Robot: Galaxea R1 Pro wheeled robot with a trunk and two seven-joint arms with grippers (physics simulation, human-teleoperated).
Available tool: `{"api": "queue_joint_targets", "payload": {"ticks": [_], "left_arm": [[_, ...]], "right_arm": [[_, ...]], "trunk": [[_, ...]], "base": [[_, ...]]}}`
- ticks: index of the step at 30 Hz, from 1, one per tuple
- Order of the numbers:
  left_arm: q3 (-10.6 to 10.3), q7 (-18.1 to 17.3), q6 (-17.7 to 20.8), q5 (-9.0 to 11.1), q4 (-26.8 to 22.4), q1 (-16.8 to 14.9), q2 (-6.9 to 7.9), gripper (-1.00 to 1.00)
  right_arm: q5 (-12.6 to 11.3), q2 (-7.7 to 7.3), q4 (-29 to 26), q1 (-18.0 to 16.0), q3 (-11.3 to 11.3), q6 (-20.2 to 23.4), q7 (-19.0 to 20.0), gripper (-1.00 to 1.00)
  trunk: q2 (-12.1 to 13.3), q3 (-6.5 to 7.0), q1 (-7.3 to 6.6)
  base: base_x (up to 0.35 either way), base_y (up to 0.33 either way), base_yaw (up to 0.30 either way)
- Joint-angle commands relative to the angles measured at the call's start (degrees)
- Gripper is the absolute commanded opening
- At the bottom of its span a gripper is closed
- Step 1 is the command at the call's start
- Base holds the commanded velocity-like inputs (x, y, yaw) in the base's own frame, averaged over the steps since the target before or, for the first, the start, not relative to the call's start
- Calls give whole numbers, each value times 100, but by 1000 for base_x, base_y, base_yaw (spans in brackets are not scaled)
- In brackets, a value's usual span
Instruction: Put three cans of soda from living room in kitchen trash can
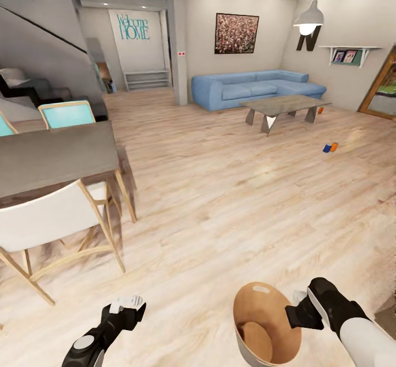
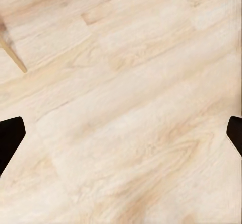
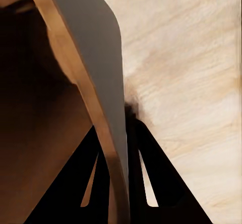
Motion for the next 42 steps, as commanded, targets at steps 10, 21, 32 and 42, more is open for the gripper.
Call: {"api": "queue_joint_targets", "payload": {"ticks": [10, 21, 32, 42], "left_arm": [[0, 0, 0, 0, 0, 0, 6, 100], [0, 0, 0, 5, 2, 0, 3, 100], [-2, 0, 0, 1, -3, 0, 3, 100], [-4, 0, 0, 0, 0, 0, 4, 100]], "right_arm": [[-131, -8, 1, -2, -11, 15, 53, -100], [-133, -12, 11, 1, -11, -242, 59, -100], [-133, 8, 13, 1, -12, -254, 52, -100], [-129, 9, 14, 1, -356, -243, 38, -100]], "trunk": [[0, -1, 0], [0, -1, 0], [0, -1, 0], [0, -1, 0]], "base": [[324, 58, -147], [324, 73, -10], [324, 40, -4], [324, 3, -182]]}}
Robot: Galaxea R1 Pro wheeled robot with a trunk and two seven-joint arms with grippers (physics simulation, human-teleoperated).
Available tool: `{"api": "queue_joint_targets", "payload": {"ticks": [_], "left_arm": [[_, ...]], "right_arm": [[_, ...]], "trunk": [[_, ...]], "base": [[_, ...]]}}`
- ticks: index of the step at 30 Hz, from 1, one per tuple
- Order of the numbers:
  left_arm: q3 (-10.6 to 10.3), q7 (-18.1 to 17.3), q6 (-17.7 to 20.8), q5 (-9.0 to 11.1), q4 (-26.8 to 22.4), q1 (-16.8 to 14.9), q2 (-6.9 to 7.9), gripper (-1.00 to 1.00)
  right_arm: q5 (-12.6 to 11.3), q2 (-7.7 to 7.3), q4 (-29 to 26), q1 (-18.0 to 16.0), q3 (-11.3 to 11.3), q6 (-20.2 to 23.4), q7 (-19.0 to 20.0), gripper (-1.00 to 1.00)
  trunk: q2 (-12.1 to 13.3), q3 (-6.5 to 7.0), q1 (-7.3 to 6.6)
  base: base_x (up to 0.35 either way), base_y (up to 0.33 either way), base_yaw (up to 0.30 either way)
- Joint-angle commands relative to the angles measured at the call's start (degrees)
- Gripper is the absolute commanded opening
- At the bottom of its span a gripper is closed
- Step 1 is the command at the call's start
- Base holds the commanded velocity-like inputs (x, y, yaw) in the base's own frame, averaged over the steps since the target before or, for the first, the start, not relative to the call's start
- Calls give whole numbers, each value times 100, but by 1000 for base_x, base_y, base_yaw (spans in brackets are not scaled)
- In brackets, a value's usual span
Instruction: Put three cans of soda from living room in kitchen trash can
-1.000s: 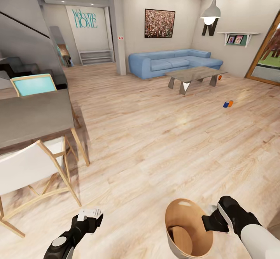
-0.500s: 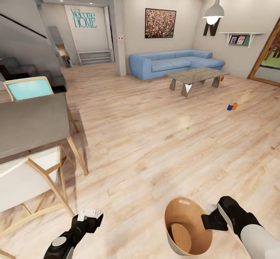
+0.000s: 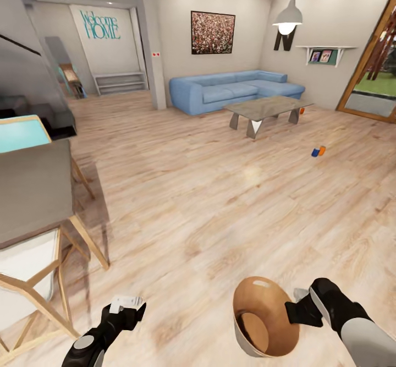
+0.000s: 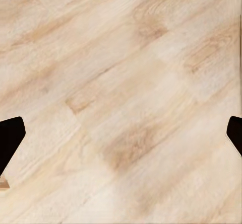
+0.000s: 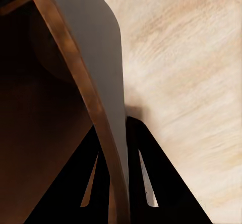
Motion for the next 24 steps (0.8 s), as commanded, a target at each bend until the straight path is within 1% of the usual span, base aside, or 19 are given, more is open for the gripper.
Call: {"api": "queue_joint_targets", "payload": {"ticks": [1, 5, 9, 24], "left_arm": [[-2, 0, 0, 0, 0, 0, 0, 100], [-3, 0, 0, 0, 0, 0, -3, 100], [-3, 0, 0, 0, 0, 0, -1, 100], [-5, 0, 0, 0, 0, 0, -5, 100]], "right_arm": [[-87, 4, 1, -1, -73, 19, 39, -100], [-85, 17, -1, -1, -151, 23, 29, -100], [-84, 24, -1, -1, -177, 25, 22, -100], [-84, 28, -9, -1, -189, 17, 21, -100]], "trunk": [[0, 0, 0], [0, 0, 0], [0, 0, 0], [0, 0, 0]], "base": [[324, 0, -236], [324, 0, -241], [324, 0, -244], [324, -4, -245]]}}
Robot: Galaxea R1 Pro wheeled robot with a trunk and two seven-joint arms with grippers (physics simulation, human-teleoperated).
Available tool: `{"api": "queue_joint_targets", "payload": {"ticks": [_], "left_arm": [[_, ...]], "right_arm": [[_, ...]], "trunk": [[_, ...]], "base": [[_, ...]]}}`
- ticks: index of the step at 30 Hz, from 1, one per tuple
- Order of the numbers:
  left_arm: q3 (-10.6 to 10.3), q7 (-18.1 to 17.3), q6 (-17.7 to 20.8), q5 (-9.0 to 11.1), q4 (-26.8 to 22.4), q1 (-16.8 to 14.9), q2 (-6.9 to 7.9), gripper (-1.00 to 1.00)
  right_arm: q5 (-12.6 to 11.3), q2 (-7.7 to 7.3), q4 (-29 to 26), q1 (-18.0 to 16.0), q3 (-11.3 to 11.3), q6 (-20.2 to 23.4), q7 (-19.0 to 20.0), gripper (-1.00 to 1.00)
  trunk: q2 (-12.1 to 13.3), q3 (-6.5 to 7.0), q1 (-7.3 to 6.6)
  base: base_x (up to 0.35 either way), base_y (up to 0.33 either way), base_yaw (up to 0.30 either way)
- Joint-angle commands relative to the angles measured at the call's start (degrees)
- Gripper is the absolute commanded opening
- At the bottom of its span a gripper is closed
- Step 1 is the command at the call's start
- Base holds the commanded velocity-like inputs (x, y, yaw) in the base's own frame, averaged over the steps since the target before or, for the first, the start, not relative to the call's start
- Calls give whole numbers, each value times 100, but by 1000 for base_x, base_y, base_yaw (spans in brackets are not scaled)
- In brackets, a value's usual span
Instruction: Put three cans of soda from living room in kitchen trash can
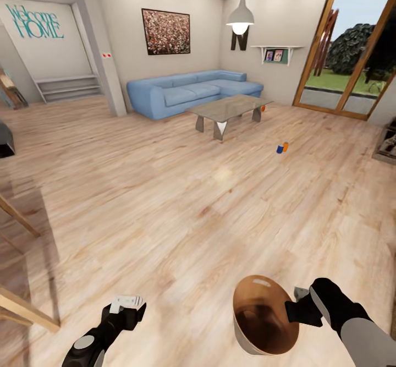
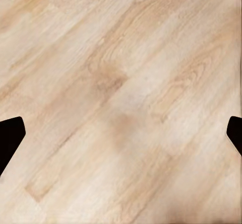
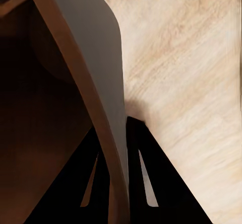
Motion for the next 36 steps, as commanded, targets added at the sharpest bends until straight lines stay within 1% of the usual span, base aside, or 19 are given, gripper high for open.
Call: {"api": "queue_joint_targets", "payload": {"ticks": [1, 7, 23, 29, 33, 35, 36], "left_arm": [[0, 0, 0, 0, 0, 0, 0, 100], [0, 0, 0, 0, 0, 0, 1, 100], [0, 0, 0, 0, -23, 0, 7, 100], [3, -7, 0, 0, -34, 0, 8, 100], [33, -215, 52, 2, -40, 0, 7, 100], [55, -438, 212, -4, -44, -5, 15, 100], [60, -495, 284, -3, -46, -9, 22, 100]], "right_arm": [[-113, 0, 1, -2, -9, 17, 40, -100], [-113, -9, 0, -2, -1, 10, 51, -100], [-121, -23, 9, 7, -4, 6, 91, -100], [-114, -34, 9, 7, -18, 10, 84, -100], [-113, -46, 14, 7, -19, 8, 88, -100], [-113, -51, 14, 7, -19, 8, 90, -100], [-113, -52, 13, 7, -19, 6, 88, -100]], "trunk": [[0, 0, 0], [0, 0, 0], [0, 3, 0], [0, 34, 0], [0, 60, 0], [0, 73, 0], [0, 79, 0]], "base": [[324, -46, -217], [324, -65, -108], [324, -84, -7], [323, -87, -138], [323, -87, -182], [323, -87, -184], [323, -80, -185]]}}
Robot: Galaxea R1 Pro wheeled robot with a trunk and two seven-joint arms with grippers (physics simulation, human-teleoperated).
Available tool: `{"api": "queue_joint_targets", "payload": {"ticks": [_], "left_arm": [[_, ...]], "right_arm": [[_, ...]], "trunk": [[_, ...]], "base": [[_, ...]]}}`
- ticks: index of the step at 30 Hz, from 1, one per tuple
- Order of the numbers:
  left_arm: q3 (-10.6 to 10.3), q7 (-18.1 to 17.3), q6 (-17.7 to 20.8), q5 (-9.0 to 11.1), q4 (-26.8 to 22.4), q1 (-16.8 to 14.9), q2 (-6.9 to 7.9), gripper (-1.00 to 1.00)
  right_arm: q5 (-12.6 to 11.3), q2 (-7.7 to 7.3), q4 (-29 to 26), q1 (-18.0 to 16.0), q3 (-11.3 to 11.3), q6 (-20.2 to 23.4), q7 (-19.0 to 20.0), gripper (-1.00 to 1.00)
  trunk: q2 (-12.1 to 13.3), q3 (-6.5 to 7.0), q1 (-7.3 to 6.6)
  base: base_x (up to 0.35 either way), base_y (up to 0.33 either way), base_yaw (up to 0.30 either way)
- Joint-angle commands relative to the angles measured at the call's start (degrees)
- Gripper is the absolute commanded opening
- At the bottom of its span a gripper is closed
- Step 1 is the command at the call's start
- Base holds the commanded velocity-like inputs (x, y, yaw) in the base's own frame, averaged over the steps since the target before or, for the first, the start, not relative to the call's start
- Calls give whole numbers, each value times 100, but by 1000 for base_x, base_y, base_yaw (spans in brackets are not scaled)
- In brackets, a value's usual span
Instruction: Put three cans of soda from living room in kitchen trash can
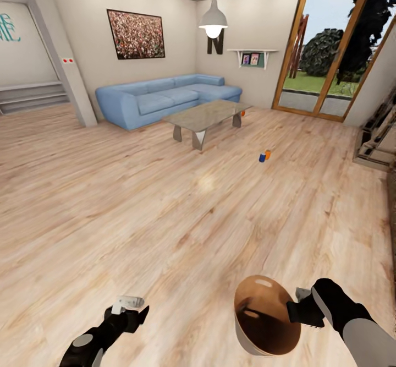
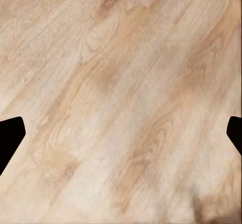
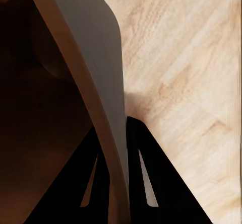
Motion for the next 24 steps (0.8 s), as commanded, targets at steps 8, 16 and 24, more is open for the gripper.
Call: {"api": "queue_joint_targets", "payload": {"ticks": [8, 16, 24], "left_arm": [[17, -824, 1120, -22, 22, -835, 233, 100], [6, -1064, 1909, -83, 348, -1595, 261, 100], [-30, -1078, 1719, -74, 1095, -1647, 260, 100]], "right_arm": [[-134, 5, -3, -2, -11, 24, 39, -100], [-134, 8, -6, -2, -11, 27, 6, -100], [-126, 46, -4, -2, -3, 27, -32, -100]], "trunk": [[0, 52, 0], [0, 104, 0], [0, 156, 0]], "base": [[324, -24, -185], [322, -1, -185], [285, -5, -185]]}}
